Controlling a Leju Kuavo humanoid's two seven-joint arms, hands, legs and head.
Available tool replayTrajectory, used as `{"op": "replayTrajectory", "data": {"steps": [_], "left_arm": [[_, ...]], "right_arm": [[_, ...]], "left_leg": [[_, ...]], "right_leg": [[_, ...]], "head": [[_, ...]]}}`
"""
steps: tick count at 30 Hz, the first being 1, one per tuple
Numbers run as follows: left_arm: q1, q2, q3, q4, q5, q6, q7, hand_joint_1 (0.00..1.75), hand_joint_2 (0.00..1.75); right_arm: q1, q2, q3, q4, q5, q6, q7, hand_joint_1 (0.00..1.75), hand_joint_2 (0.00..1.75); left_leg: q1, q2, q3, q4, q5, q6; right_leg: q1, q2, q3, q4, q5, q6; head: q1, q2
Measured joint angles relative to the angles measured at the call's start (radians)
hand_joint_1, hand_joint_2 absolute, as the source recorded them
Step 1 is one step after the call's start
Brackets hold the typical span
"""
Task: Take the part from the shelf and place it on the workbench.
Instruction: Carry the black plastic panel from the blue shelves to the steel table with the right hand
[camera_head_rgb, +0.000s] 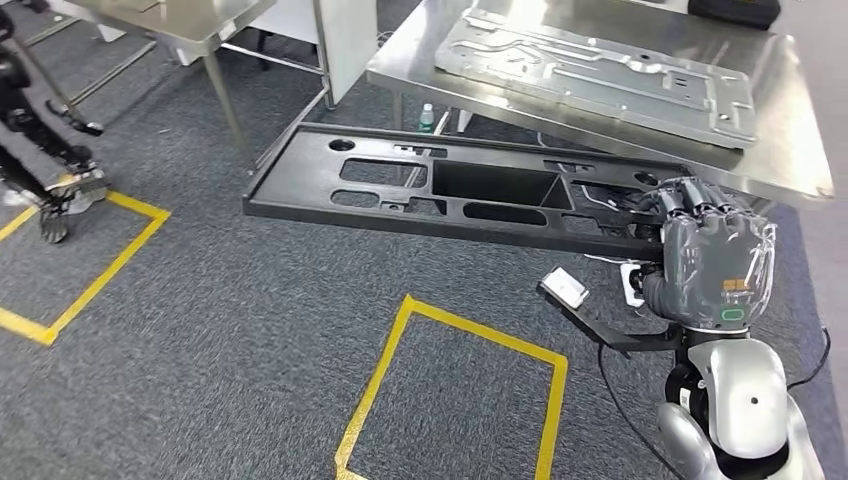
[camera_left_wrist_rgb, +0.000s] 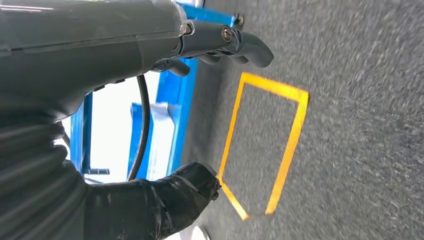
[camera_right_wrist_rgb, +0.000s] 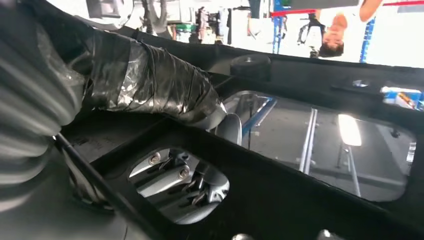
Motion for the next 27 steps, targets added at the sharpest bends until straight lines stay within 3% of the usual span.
{"op": "replayTrajectory", "data": {"steps": [1,2,4,6,9,11,13,15,16,17,19,21,25,27], "left_arm": [[0.0,0.0,0.0,0.0,0.0,-0.001,0.0,0.0,1.75],[0.0,0.0,0.0,0.0,0.0,-0.001,0.0,0.0,1.75],[-0.002,-0.001,0.0,0.0,-0.001,-0.001,0.0,0.0,1.75],[-0.005,-0.004,0.0,0.0,-0.004,-0.002,0.0,0.0,1.75],[-0.013,-0.006,-0.001,0.0,-0.007,-0.002,0.001,0.0,1.75],[-0.014,-0.007,-0.001,0.0,-0.008,-0.003,0.002,0.0,1.75],[-0.011,-0.007,-0.001,0.0,-0.009,-0.003,0.003,0.0,1.75],[-0.007,-0.007,-0.001,0.0,-0.009,-0.004,0.003,0.0,1.75],[-0.006,-0.007,-0.001,0.0,-0.009,-0.004,0.003,0.0,1.75],[-0.005,-0.007,-0.001,0.0,-0.009,-0.004,0.003,0.0,1.75],[-0.005,-0.004,-0.001,0.0,-0.009,-0.004,0.003,0.0,1.75],[-0.005,-0.003,-0.001,0.0,-0.009,-0.005,0.003,0.0,1.75],[-0.01,-0.003,-0.002,0.0,-0.01,-0.007,-0.005,0.0,1.75],[-0.01,-0.004,-0.001,-0.004,-0.008,-0.014,-0.018,0.0,1.75]], "right_arm": [[0.001,0.0,0.0,0.002,0.0,0.001,0.001,1.75,1.75],[0.002,0.0,0.0,0.003,0.0,0.002,0.001,1.75,1.75],[0.001,-0.001,-0.001,0.004,0.0,0.002,0.001,1.75,1.75],[0.003,-0.001,-0.005,0.002,0.0,-0.002,0.008,1.75,1.75],[0.014,-0.001,-0.015,-0.01,0.0,-0.004,0.021,1.75,1.75],[0.023,0.001,-0.025,-0.017,0.0,-0.002,0.02,1.75,1.75],[0.027,0.004,-0.029,-0.021,0.0,-0.002,0.017,1.75,1.75],[0.029,0.008,-0.03,-0.021,0.0,-0.001,0.016,1.75,1.75],[0.031,0.01,-0.03,-0.021,0.0,-0.001,0.016,1.75,1.75],[0.032,0.012,-0.03,-0.021,0.0,-0.001,0.016,1.75,1.75],[0.033,0.016,-0.031,-0.021,0.0,-0.001,0.016,1.75,1.75],[0.033,0.016,-0.032,-0.021,0.0,-0.001,0.014,1.75,1.75],[0.028,0.021,-0.037,-0.021,0.0,0.0,-0.013,1.75,1.75],[0.018,0.024,-0.039,-0.018,0.0,0.002,-0.027,1.75,1.75]], "left_leg": [[-0.002,0.013,0.002,0.0,-0.003,0.001],[-0.004,0.026,0.005,0.0,-0.006,0.001],[-0.007,0.043,0.016,-0.001,-0.014,-0.001],[-0.01,0.055,0.024,-0.003,-0.02,-0.006],[-0.01,0.065,0.031,-0.011,-0.022,-0.018],[-0.01,0.047,0.031,0.003,-0.035,-0.027],[-0.009,0.012,-0.013,0.091,-0.081,-0.035],[-0.008,-0.004,-0.086,0.219,-0.129,-0.041],[-0.008,-0.005,-0.111,0.254,-0.13,-0.043],[-0.007,-0.004,-0.116,0.249,-0.109,-0.045],[-0.004,-0.005,-0.076,0.14,-0.031,-0.047],[-0.004,-0.011,-0.031,0.036,0.011,-0.043],[-0.005,-0.013,-0.018,0.008,0.01,-0.018],[-0.001,-0.011,-0.011,0.002,0.01,-0.006]], "right_leg": [[0.0,-0.001,-0.014,0.023,0.001,0.0],[0.0,-0.003,-0.01,0.01,0.021,-0.002],[0.005,-0.012,0.051,-0.11,0.087,-0.015],[0.016,-0.023,0.106,-0.216,0.122,-0.032],[0.024,-0.021,0.121,-0.247,0.122,-0.047],[0.017,-0.017,0.135,-0.267,0.127,-0.054],[0.01,-0.014,0.146,-0.28,0.13,-0.06],[0.009,-0.009,0.148,-0.28,0.127,-0.064],[0.009,-0.005,0.149,-0.279,0.124,-0.064],[0.008,0.0,0.151,-0.276,0.121,-0.062],[0.006,0.009,0.156,-0.267,0.11,-0.055],[0.008,0.015,0.154,-0.25,0.098,-0.043],[0.01,0.018,0.148,-0.241,0.089,-0.025],[0.007,0.011,0.128,-0.197,0.064,-0.016]], "head": [[0.0,0.0],[0.0,0.0],[0.0,0.0],[0.0,0.0],[-0.001,0.0],[-0.002,0.0],[-0.003,0.0],[-0.004,0.0],[-0.004,0.0],[-0.004,0.0],[-0.004,0.0],[-0.003,0.0],[-0.002,0.0],[-0.002,0.0]]}}
